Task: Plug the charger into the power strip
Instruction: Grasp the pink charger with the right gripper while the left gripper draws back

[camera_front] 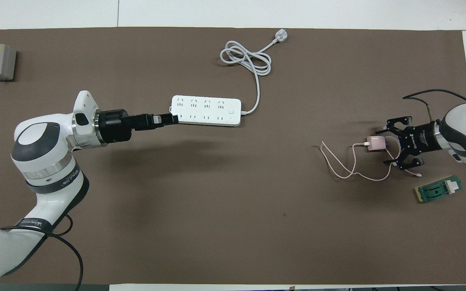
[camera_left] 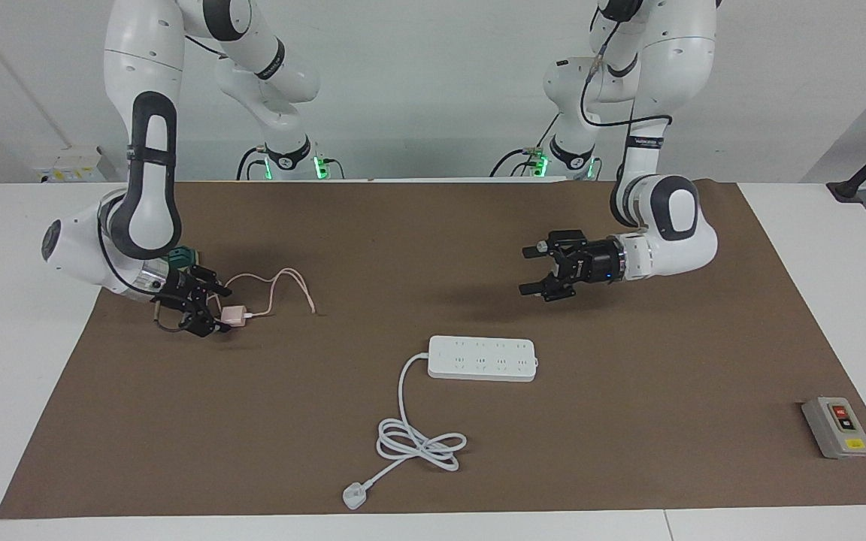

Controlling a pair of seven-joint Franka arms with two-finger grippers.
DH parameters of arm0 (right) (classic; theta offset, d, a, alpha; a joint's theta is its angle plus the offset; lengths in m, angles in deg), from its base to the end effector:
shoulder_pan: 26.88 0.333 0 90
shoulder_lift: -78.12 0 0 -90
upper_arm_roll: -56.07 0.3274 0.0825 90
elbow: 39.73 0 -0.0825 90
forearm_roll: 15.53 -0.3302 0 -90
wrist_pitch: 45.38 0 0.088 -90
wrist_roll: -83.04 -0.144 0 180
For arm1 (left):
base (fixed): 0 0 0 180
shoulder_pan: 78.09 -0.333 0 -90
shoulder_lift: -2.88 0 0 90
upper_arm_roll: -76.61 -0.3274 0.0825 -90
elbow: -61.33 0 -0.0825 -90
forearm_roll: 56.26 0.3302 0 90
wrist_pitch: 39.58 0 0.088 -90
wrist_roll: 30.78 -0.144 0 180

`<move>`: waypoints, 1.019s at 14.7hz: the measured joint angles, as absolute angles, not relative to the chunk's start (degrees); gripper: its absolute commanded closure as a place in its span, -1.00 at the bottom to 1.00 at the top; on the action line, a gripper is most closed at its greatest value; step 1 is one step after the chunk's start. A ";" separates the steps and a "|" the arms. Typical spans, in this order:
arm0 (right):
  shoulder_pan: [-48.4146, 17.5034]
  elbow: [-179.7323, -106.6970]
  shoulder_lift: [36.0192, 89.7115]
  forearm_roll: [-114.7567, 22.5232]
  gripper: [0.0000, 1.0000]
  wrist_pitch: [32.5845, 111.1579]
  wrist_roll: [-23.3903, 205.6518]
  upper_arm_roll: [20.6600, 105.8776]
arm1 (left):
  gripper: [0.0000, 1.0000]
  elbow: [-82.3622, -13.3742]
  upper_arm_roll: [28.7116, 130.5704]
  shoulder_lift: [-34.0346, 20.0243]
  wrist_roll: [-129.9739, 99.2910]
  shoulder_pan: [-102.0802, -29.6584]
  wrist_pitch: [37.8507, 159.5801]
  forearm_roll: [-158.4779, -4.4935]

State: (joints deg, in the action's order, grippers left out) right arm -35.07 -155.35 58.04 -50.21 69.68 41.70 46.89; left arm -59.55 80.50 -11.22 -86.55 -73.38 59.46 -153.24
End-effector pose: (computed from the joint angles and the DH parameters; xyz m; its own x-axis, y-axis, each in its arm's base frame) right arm 0.5153 -0.1034 0.2786 0.1604 -0.8362 -0.5245 -0.9831 -0.1828 -0.0093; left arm 0.5156 -0.2048 0.3914 0.9830 0.0467 0.1776 -0.1769 -0.0184 0.9841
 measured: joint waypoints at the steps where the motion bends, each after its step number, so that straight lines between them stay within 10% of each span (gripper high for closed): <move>1: -35.07 -155.49 58.04 -50.49 -0.68 69.68 41.70 46.90 | -1.00 -60.79 80.61 -11.22 -86.93 -71.89 59.51 -155.58; 5: -35.12 -155.68 58.13 -50.89 0.89 69.64 41.72 46.88 | -1.00 -64.69 80.54 -11.43 -87.37 -69.51 59.85 -159.03; 15: -35.54 -155.20 58.47 -53.19 1.00 67.76 42.86 46.98 | -1.00 -67.04 80.86 -11.55 -87.01 -69.27 59.10 -160.08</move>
State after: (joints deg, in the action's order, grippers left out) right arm -35.54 -155.20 58.47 -53.19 67.76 42.86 46.98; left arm -67.04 80.86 -11.55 -87.01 -69.27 59.10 -160.08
